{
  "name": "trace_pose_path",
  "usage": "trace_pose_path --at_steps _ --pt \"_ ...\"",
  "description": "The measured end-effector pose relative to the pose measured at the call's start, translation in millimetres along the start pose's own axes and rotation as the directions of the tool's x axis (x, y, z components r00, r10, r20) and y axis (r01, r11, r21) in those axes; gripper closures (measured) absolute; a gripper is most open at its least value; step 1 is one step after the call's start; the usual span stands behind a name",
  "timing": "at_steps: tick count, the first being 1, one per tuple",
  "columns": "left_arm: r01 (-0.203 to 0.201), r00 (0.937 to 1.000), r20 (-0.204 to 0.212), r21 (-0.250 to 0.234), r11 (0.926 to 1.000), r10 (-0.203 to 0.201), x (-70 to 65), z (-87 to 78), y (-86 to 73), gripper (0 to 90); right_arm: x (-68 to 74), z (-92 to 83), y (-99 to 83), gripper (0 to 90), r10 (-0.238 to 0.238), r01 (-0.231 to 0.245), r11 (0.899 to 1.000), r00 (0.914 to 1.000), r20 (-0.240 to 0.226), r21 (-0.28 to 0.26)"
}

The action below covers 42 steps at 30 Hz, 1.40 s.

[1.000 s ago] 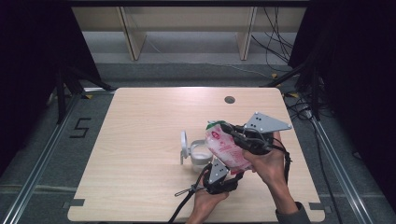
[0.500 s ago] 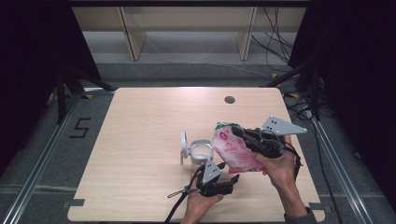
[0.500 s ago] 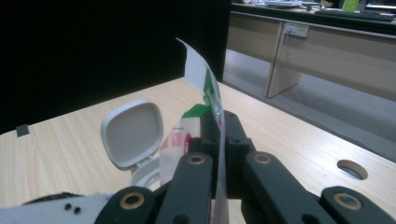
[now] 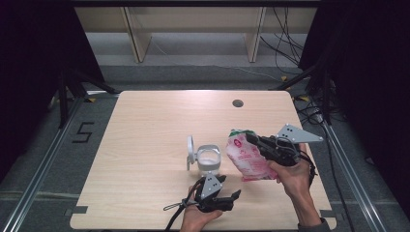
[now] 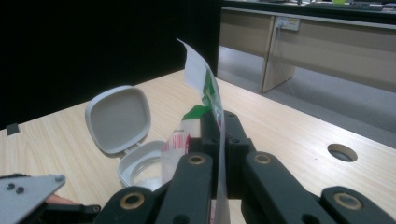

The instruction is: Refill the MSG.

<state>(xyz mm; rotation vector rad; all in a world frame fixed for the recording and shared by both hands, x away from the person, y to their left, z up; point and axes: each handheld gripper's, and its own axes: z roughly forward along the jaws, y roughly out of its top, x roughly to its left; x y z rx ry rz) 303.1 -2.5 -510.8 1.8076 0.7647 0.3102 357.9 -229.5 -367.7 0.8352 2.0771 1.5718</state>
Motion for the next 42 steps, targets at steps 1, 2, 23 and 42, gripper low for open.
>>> trace_pose_path --at_steps 1,2,23,42 --pt "0.009 1.0000 -0.002 -0.013 0.9999 -0.009 -0.4 -1.5 -0.3 29.8 -1.3 0.3 -0.7 90.0 -0.009 0.009 1.000 1.0000 -0.001 0.001" --pt "0.009 1.0000 -0.004 -0.010 0.9999 -0.009 0.1 -4.0 -0.3 29.8 -0.8 -0.7 -1.9 90.0 -0.005 0.005 1.000 0.9998 0.019 0.003" --pt "0.039 0.9977 -0.052 -0.066 0.9971 -0.043 22.0 -38.1 -7.7 28.5 -19.7 -31.9 -29.1 90.0 0.041 -0.042 0.999 0.9966 0.071 0.008" --pt "0.044 0.9958 -0.078 -0.064 0.9970 -0.049 33.3 -51.8 -8.9 28.4 -32.5 -35.7 -47.8 90.0 0.011 -0.032 0.995 0.9786 0.205 0.098"
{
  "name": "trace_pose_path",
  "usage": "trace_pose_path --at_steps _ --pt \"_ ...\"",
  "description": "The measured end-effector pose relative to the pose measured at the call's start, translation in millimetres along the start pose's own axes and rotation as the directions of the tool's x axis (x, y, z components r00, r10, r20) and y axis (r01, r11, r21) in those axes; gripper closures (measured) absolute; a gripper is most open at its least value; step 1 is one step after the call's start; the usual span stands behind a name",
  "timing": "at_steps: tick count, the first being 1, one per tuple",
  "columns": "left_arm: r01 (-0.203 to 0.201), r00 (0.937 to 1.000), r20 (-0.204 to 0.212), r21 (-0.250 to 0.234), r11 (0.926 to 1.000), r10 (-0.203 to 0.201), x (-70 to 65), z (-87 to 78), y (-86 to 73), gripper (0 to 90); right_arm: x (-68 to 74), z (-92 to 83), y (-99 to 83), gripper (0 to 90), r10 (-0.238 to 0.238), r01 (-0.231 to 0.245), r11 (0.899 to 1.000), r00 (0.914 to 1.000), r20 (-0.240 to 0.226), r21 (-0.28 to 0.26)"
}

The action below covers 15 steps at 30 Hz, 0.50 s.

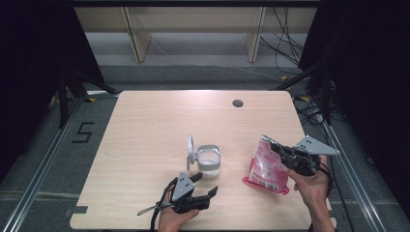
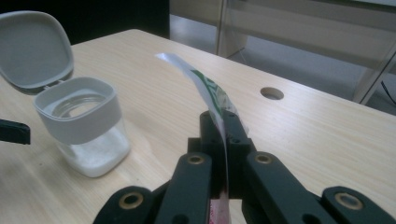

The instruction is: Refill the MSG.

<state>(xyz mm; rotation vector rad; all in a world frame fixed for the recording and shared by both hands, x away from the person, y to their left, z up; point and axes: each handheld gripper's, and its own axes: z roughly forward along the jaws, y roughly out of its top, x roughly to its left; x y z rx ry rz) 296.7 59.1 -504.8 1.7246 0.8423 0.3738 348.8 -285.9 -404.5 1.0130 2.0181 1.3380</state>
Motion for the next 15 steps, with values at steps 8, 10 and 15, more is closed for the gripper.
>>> trace_pose_path --at_steps 8,10,15 --pt "-0.006 1.0000 0.000 0.004 1.0000 0.006 -0.1 -0.4 0.0 28.3 -4.8 1.9 -4.5 90.0 -0.010 0.008 0.999 0.9993 0.036 0.037" --pt "-0.007 1.0000 0.003 0.006 1.0000 0.007 0.2 -0.7 0.2 28.3 -3.3 3.2 -6.0 90.0 0.016 -0.017 0.999 0.9989 0.045 0.041" --pt "-0.014 0.9999 0.008 -0.003 0.9999 0.014 2.7 -3.2 0.4 28.3 -6.1 7.5 -12.3 90.0 -0.013 0.007 0.997 0.9972 0.074 0.078"
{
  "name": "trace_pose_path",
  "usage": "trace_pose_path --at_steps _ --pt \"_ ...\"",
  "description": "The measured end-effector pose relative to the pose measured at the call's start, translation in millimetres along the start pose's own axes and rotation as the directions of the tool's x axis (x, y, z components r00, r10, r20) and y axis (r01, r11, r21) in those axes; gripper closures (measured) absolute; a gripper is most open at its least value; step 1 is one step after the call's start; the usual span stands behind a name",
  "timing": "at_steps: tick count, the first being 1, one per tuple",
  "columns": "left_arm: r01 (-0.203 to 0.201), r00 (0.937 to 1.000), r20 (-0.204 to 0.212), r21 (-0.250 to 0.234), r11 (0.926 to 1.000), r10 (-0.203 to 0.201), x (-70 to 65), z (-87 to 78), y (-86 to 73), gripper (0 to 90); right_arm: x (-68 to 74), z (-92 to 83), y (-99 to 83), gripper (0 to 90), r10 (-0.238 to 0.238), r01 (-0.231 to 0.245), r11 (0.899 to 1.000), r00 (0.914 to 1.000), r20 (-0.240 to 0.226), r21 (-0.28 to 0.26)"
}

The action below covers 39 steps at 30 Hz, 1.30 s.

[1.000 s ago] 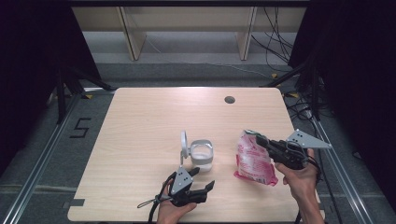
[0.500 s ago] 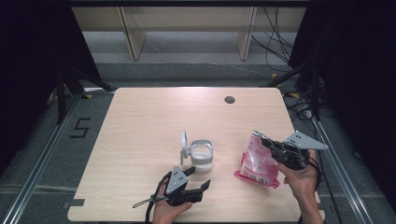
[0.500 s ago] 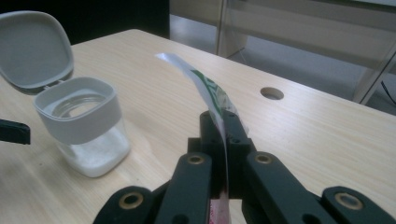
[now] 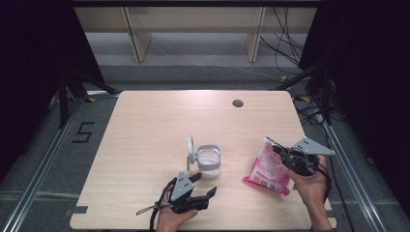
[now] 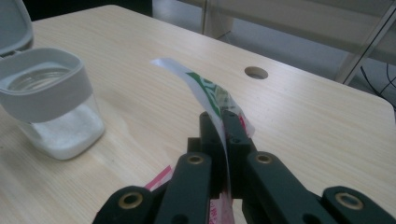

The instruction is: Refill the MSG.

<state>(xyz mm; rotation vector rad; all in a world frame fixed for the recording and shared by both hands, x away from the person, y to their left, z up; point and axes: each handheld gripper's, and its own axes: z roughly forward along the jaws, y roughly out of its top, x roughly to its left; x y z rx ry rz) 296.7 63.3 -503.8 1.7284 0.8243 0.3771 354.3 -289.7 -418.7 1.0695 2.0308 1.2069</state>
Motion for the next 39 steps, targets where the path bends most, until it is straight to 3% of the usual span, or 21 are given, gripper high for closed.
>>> trace_pose_path --at_steps 1,3,7,8,10,11,12,13,16,17,18,20,21,23,27,30,31,33,34,36,39 --pt "0.004 1.0000 -0.007 0.005 1.0000 -0.004 0.4 -1.9 0.4 28.3 -2.3 1.3 -1.2 90.0 -0.024 0.024 1.000 0.9997 0.004 -0.005" --pt "0.013 0.9999 -0.005 -0.008 0.9999 -0.013 1.9 -2.7 0.6 28.4 -0.8 1.6 -2.7 90.0 0.000 0.000 1.000 0.9999 0.011 0.018" --pt "0.005 0.9999 -0.013 0.017 0.9998 -0.004 3.2 -3.3 0.8 28.4 -0.9 6.0 -6.7 89.8 -0.004 0.004 0.999 0.9999 0.014 0.039" --pt "0.005 0.9999 -0.009 0.018 0.9998 -0.005 2.8 -2.7 0.5 28.2 -3.9 8.8 -8.3 89.8 -0.029 0.029 0.999 0.9995 0.009 0.025" --pt "-0.004 1.0000 0.001 0.025 0.9997 0.004 2.1 -1.8 0.2 27.5 -1.2 9.3 -12.3 89.6 0.021 -0.022 0.998 0.9997 0.010 0.059" --pt "0.002 1.0000 -0.001 0.021 0.9998 -0.002 1.6 -1.4 0.0 27.5 -4.3 11.5 -14.3 89.5 -0.011 0.010 0.999 0.9998 0.017 0.047" --pt "-0.010 0.9999 -0.009 0.033 0.9994 0.010 2.8 -2.4 0.0 27.3 -4.4 11.8 -16.0 89.5 0.004 -0.005 0.999 0.9998 0.020 0.050" --pt "0.000 0.9998 -0.019 0.028 0.9996 0.001 2.8 -2.4 -0.1 27.1 -5.6 12.3 -17.1 89.4 0.012 -0.012 0.998 0.9999 0.002 0.058" --pt "0.020 0.9995 -0.022 0.014 0.9997 -0.020 5.7 -4.0 1.2 25.9 -6.0 12.3 -18.3 88.9 0.013 -0.014 0.999 0.9995 0.030 0.047" --pt "0.016 0.9995 -0.026 0.019 0.9997 -0.015 7.4 -5.4 1.3 25.6 -5.2 11.8 -18.6 88.7 0.031 -0.033 0.997 0.9993 0.019 0.064" --pt "0.021 0.9994 -0.028 0.019 0.9996 -0.021 8.3 -6.4 1.7 25.5 -8.1 12.9 -19.1 88.2 0.005 -0.006 0.999 0.9998 0.022 0.052" --pt "0.033 0.9994 -0.012 0.013 0.9994 -0.033 12.0 -7.6 1.8 26.1 -8.6 13.1 -20.6 86.8 0.016 -0.017 0.998 0.9997 0.018 0.054" --pt "0.036 0.9991 -0.021 0.015 0.9993 -0.035 12.7 -9.1 2.0 26.0 -6.1 12.1 -21.6 86.3 0.048 -0.049 0.997 0.9986 0.020 0.056" --pt "0.040 0.9988 -0.029 0.015 0.9991 -0.040 13.9 -11.8 2.5 25.9 -8.7 13.1 -23.3 85.9 -0.002 0.001 0.999 0.9995 0.032 0.040" --pt "0.038 0.9987 -0.033 0.017 0.9991 -0.037 18.0 -14.8 2.6 25.8 -4.6 14.0 -26.5 84.1 0.041 -0.042 0.998 0.9988 0.028 0.056" --pt "0.033 0.9989 -0.034 0.021 0.9992 -0.032 19.4 -15.4 2.9 26.0 -6.8 14.8 -27.6 82.6 0.024 -0.026 0.998 0.9991 0.036 0.057" --pt "0.041 0.9986 -0.034 0.015 0.9990 -0.041 19.5 -14.9 2.9 26.1 -4.6 14.7 -28.2 81.5 0.055 -0.057 0.997 0.9977 0.040 0.060" --pt "0.039 0.9986 -0.037 0.026 0.9989 -0.038 20.2 -16.0 3.2 26.5 -8.0 15.0 -29.1 79.8 0.031 -0.034 0.998 0.9984 0.048 0.055" --pt "0.036 0.9987 -0.035 0.025 0.9990 -0.036 20.5 -16.2 3.2 26.7 -5.6 14.0 -29.7 78.9 0.067 -0.071 0.995 0.9959 0.061 0.066" --pt "0.042 0.9984 -0.037 0.016 0.9990 -0.042 20.5 -15.8 3.1 26.6 -8.9 14.1 -30.9 74.8 0.046 -0.050 0.997 0.9971 0.061 0.061" --pt "0.042 0.9985 -0.037 0.018 0.9989 -0.042 22.0 -16.6 3.6 26.7 -10.4 12.4 -33.7 58.7 0.093 -0.098 0.994 0.9913 0.093 0.049"
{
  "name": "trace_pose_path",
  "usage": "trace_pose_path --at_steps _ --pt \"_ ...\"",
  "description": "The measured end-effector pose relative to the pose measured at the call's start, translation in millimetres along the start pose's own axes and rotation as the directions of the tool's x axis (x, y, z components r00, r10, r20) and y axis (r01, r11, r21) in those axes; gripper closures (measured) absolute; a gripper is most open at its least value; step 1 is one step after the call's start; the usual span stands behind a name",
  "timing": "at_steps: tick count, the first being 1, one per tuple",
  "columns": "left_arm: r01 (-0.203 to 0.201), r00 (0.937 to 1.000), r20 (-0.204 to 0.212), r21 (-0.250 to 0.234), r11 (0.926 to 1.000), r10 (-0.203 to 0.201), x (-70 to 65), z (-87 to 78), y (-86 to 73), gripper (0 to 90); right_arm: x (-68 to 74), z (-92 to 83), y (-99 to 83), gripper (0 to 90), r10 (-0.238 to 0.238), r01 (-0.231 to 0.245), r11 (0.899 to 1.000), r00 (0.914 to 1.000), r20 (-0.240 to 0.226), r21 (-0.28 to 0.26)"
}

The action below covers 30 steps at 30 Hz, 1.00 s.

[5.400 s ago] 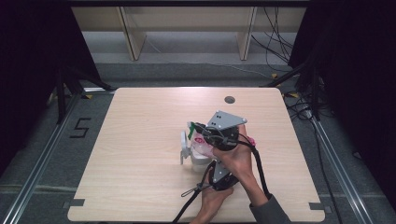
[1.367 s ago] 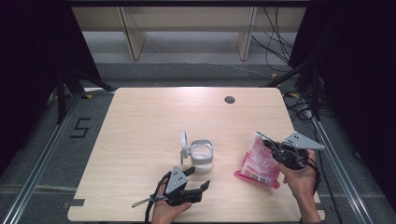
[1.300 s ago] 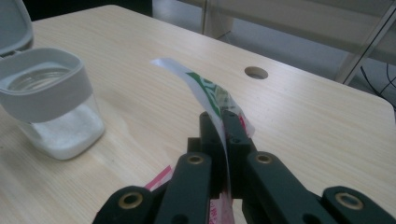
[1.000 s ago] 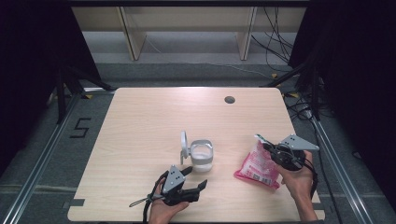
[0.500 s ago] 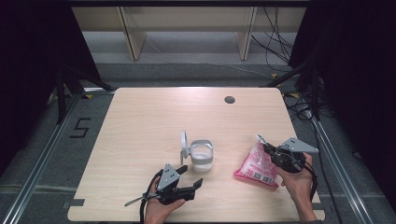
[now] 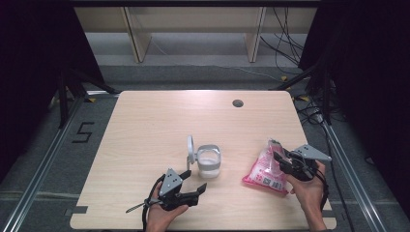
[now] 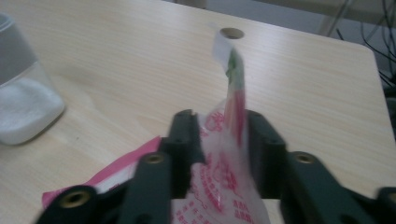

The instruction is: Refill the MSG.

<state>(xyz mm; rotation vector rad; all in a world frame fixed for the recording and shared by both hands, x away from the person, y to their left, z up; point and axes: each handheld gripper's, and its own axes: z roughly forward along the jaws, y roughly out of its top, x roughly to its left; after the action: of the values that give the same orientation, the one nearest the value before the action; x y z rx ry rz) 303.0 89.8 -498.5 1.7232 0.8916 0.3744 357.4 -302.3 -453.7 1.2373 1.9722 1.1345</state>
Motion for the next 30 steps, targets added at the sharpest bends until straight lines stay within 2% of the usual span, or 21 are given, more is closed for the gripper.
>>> trace_pose_path --at_steps 1,3,4,5,6,9,10,11,12,13,14,16,18,19,20,21,22,25,27,28,30 --pt "-0.001 1.0000 0.004 0.000 1.0000 0.001 0.8 -0.4 0.3 26.7 1.9 -2.2 -1.8 55.8 0.051 -0.051 0.999 0.9986 0.016 0.008" --pt "0.005 1.0000 0.001 -0.004 1.0000 -0.005 1.2 -0.9 0.8 27.1 -0.8 -4.1 -7.2 50.6 0.046 -0.046 0.999 0.9981 0.042 -0.009" --pt "0.014 0.9999 0.002 -0.012 0.9998 -0.013 1.1 -0.7 0.9 27.5 2.1 -7.4 -9.6 47.6 0.094 -0.095 0.995 0.9941 0.054 0.012" --pt "0.008 1.0000 0.000 -0.009 0.9999 -0.008 1.8 -1.3 1.0 27.5 1.8 -8.5 -11.8 45.5 0.111 -0.112 0.994 0.9914 0.069 0.003" --pt "0.004 1.0000 -0.003 -0.007 1.0000 -0.004 2.4 -2.0 1.0 27.7 -2.2 -9.1 -13.9 44.2 0.088 -0.088 0.996 0.9926 0.083 -0.007" --pt "0.003 1.0000 -0.002 -0.009 1.0000 -0.003 3.2 -2.5 1.3 27.7 -1.6 -14.3 -18.1 42.6 0.133 -0.132 0.991 0.9856 0.105 -0.010" --pt "0.006 1.0000 -0.002 -0.012 0.9999 -0.006 3.3 -2.2 1.3 27.7 -3.9 -16.8 -18.7 42.8 0.110 -0.108 0.994 0.9876 0.112 -0.020" --pt "0.000 1.0000 -0.006 -0.005 1.0000 0.000 4.1 -2.9 1.3 27.6 -0.2 -20.1 -18.6 42.6 0.153 -0.152 0.988 0.9825 0.107 -0.014" --pt "0.000 1.0000 -0.009 -0.006 1.0000 0.000 4.6 -3.3 1.2 27.5 -1.7 -21.0 -18.9 42.4 0.125 -0.122 0.992 0.9853 0.116 -0.032" --pt "0.000 0.9999 -0.011 -0.007 1.0000 0.000 5.2 -3.8 1.2 27.5 1.9 -23.2 -18.6 42.4 0.145 -0.142 0.989 0.9830 0.114 -0.028" --pt "0.001 0.9999 -0.014 -0.012 0.9999 -0.001 5.5 -4.0 1.2 27.7 0.8 -23.7 -18.9 42.3 0.114 -0.111 0.993 0.9870 0.113 -0.033" --pt "0.001 0.9998 -0.017 -0.006 1.0000 -0.001 6.0 -5.6 1.7 28.1 7.1 -24.9 -19.6 41.7 0.138 -0.135 0.990 0.9836 0.116 -0.037" --pt "0.001 0.9998 -0.019 -0.008 1.0000 -0.001 6.6 -6.7 2.1 28.7 10.6 -25.7 -20.2 41.7 0.126 -0.123 0.992 0.9855 0.114 -0.034" --pt "-0.006 0.9998 -0.021 -0.006 1.0000 0.006 7.6 -7.5 2.4 28.9 10.0 -27.2 -19.9 41.6 0.099 -0.097 0.995 0.9901 0.100 -0.016" --pt "-0.006 0.9998 -0.021 -0.006 1.0000 0.006 7.6 -7.5 2.4 28.9 11.3 -26.3 -20.2 41.6 0.090 -0.086 0.996 0.9904 0.105 -0.033" --pt "0.001 0.9998 -0.019 -0.016 0.9999 -0.002 8.4 -8.1 2.5 28.9 13.6 -27.5 -19.7 41.3 0.092 -0.090 0.996 0.9919 0.089 -0.018" --pt "0.008 0.9997 -0.025 -0.020 0.9998 -0.008 7.6 -8.5 2.8 29.0 15.5 -26.6 -19.8 40.9 0.083 -0.079 0.996 0.9926 0.089 -0.041" --pt "-0.004 0.9996 -0.028 -0.018 0.9998 0.003 9.7 -9.6 3.2 29.7 26.3 -27.6 -18.7 40.4 0.081 -0.079 0.996 0.9950 0.057 -0.039" --pt "0.002 0.9997 -0.025 -0.020 0.9998 -0.002 11.3 -10.7 3.9 31.5 30.4 -26.2 -17.6 40.1 0.029 -0.027 0.999 0.9990 0.034 -0.041" --pt "0.000 0.9991 -0.043 -0.016 0.9999 -0.001 11.4 -11.7 4.4 31.6 37.6 -26.4 -17.2 40.1 0.055 -0.055 0.998 0.9984 0.015 -0.016" --pt "-0.016 0.9980 -0.061 -0.010 0.9998 0.015 12.5 -12.7 5.0 31.8 42.4 -23.6 -16.5 39.1 0.001 -0.001 1.000 0.9998 -0.019 -0.014"
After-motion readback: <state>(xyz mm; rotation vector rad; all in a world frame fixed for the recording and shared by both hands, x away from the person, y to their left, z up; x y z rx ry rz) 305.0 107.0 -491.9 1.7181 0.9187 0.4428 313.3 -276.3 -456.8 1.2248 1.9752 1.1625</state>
